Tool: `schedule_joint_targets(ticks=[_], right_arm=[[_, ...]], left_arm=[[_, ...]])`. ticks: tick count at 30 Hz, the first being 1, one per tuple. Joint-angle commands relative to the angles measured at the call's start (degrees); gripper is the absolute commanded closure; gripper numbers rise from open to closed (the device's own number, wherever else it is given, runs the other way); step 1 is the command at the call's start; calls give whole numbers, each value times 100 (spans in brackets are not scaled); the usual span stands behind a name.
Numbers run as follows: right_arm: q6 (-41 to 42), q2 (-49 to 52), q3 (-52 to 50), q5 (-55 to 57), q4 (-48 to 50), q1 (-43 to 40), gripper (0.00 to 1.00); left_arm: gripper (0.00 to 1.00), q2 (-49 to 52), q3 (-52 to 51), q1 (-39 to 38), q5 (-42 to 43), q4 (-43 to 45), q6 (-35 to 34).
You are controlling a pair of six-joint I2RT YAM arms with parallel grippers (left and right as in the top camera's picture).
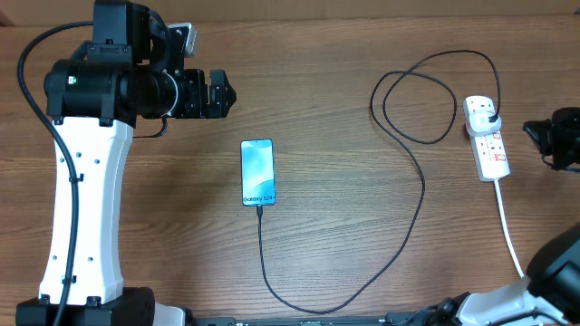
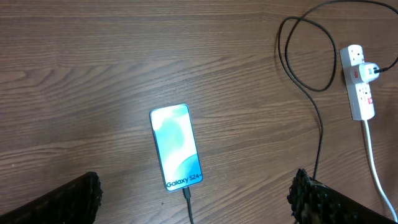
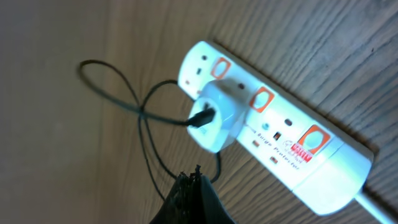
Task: Plug charger to phone and switch on socket
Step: 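Move the right gripper to the white power strip's switch, then press the switch beside the plugged charger with the right gripper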
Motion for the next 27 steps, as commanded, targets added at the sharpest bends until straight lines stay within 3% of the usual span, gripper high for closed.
schedule_joint_targets(ticks=[1, 27], right_arm=[[118, 289, 138, -63, 125, -68, 96], [186, 1635, 129, -522, 1410, 17, 96]], left_arm=[[1, -33, 109, 59, -42, 4, 90], [0, -33, 109, 59, -42, 4, 90]])
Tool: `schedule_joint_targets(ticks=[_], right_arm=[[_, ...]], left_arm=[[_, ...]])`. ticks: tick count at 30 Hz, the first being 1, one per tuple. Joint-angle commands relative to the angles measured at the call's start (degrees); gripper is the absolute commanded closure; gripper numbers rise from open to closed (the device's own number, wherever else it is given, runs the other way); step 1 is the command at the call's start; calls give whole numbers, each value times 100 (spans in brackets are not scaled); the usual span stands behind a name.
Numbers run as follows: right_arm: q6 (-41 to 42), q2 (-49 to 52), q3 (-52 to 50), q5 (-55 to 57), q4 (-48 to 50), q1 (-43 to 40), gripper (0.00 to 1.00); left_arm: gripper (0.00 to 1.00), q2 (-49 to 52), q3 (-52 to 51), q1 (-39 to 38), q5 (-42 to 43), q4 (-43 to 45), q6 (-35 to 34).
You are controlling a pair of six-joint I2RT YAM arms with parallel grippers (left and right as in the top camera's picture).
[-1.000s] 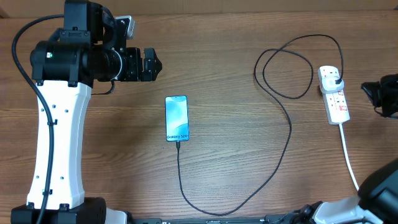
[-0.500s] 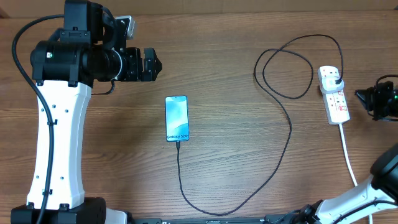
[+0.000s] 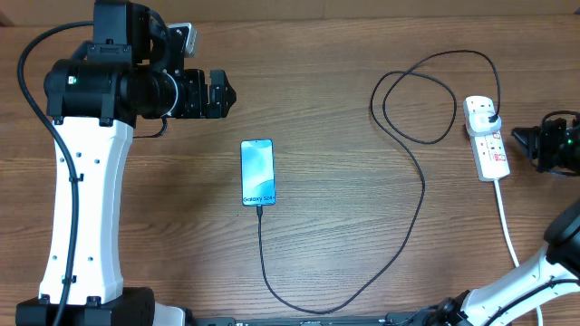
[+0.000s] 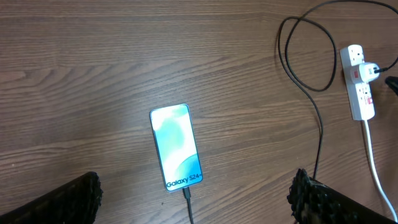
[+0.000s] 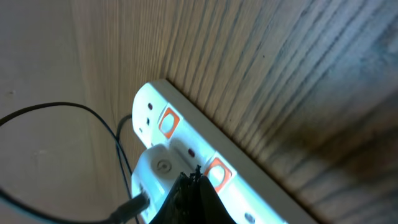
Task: Plug charger to phone and switch on socket
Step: 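Press the switch beside the plugged charger with the right gripper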
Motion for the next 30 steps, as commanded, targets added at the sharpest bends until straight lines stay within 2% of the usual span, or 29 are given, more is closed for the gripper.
schedule_joint_targets(ticks=[1, 30], right_arm=[[2, 192, 127, -140, 125, 162, 96], [-39, 426, 0, -28, 118, 446, 96]], left_arm=[[0, -33, 109, 59, -42, 4, 90], [0, -33, 109, 59, -42, 4, 90]])
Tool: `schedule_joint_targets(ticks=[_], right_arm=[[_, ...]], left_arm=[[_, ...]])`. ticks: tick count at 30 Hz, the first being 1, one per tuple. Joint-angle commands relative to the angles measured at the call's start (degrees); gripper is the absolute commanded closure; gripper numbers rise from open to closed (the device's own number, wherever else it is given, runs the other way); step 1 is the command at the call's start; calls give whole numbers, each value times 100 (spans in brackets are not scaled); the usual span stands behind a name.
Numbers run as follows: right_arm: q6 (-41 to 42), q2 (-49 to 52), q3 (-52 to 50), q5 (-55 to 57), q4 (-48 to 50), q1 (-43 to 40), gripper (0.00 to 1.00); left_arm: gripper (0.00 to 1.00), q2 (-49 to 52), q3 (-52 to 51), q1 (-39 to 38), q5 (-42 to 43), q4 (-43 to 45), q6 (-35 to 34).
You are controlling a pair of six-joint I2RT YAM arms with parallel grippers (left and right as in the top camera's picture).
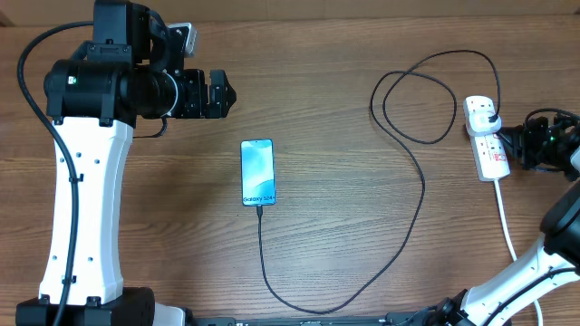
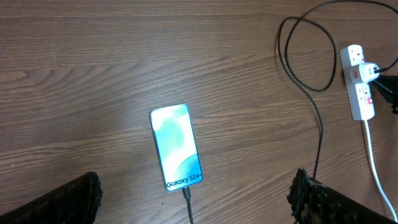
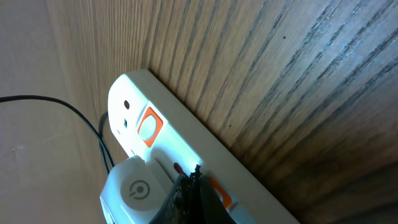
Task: Plug charger to phone and switch on socket
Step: 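Press the switch beside the plugged charger with the right gripper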
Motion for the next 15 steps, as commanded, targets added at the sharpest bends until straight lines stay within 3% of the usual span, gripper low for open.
schedule_joint_targets(ticks=[1, 15], right_arm=[[-57, 76, -7, -96, -98, 142, 96], [-170, 79, -162, 205, -319, 337, 96]], left_arm=[[0, -33, 109, 59, -42, 4, 90], [0, -33, 109, 59, -42, 4, 90]])
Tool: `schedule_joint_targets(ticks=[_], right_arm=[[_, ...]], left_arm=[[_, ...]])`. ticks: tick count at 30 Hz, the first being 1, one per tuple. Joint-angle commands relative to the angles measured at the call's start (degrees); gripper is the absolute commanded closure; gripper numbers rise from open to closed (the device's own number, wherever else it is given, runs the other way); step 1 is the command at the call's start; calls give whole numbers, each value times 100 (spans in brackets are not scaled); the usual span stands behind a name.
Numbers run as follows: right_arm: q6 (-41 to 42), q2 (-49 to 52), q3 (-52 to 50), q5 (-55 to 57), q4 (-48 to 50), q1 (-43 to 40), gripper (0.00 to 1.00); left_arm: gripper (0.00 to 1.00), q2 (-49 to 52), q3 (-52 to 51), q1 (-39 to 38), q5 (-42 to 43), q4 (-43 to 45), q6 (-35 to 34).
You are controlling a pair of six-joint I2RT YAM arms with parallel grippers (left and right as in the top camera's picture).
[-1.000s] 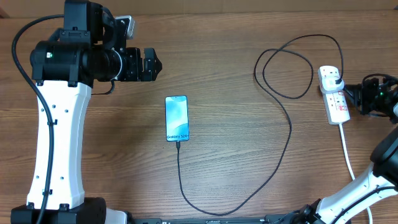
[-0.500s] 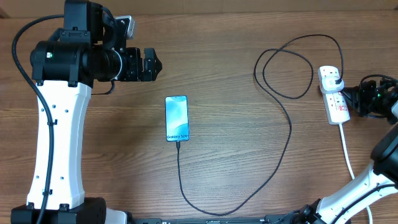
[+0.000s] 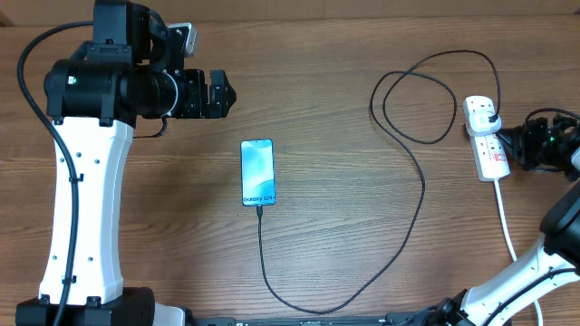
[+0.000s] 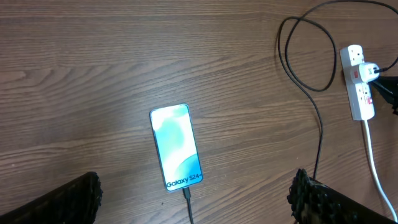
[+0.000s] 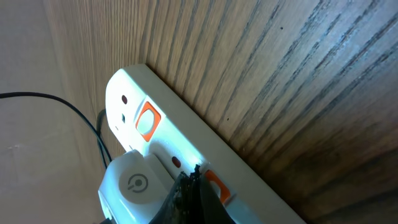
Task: Plug charger to phone and switch on socket
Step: 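Press the switch beside the plugged charger with the right gripper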
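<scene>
The phone (image 3: 257, 172) lies face up mid-table, screen lit, with the black charger cable (image 3: 422, 195) plugged into its lower end (image 4: 185, 192). The cable loops round to the white charger (image 3: 487, 112) seated in the white power strip (image 3: 494, 154) at the right. My right gripper (image 3: 509, 139) is shut, its tips (image 5: 194, 176) against the strip at an orange switch (image 5: 216, 185) beside the charger (image 5: 129, 186). Another orange switch (image 5: 147, 121) shows further along the strip. My left gripper (image 4: 196, 183) hangs open high above the phone (image 4: 176, 146).
The strip's white lead (image 3: 507, 231) runs toward the table's front right edge. The cable makes a wide loop (image 3: 412, 104) left of the strip. Bare wooden table (image 3: 344, 63) surrounds the phone.
Almost nothing differs. In the right wrist view the strip sits very slightly lower and nearer, with the shut tips still at the orange switch beside the charger. The left arm is unmoved.
My shut right gripper first stood off to the right of the strip, looking down on it. Then it was closer, at the strip's right side. After that its tips were at the switch beside the charger, where they remain. Phone, cable and left arm stayed put.
</scene>
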Motion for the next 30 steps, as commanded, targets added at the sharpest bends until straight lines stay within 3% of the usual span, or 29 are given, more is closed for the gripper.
schedule_joint_targets(ticks=[1, 30], right_arm=[[-85, 83, -205, 166, -68, 348, 96], [55, 83, -203, 330, -439, 614, 96]], left_arm=[[0, -33, 109, 59, -42, 4, 90], [0, -33, 109, 59, -42, 4, 90]])
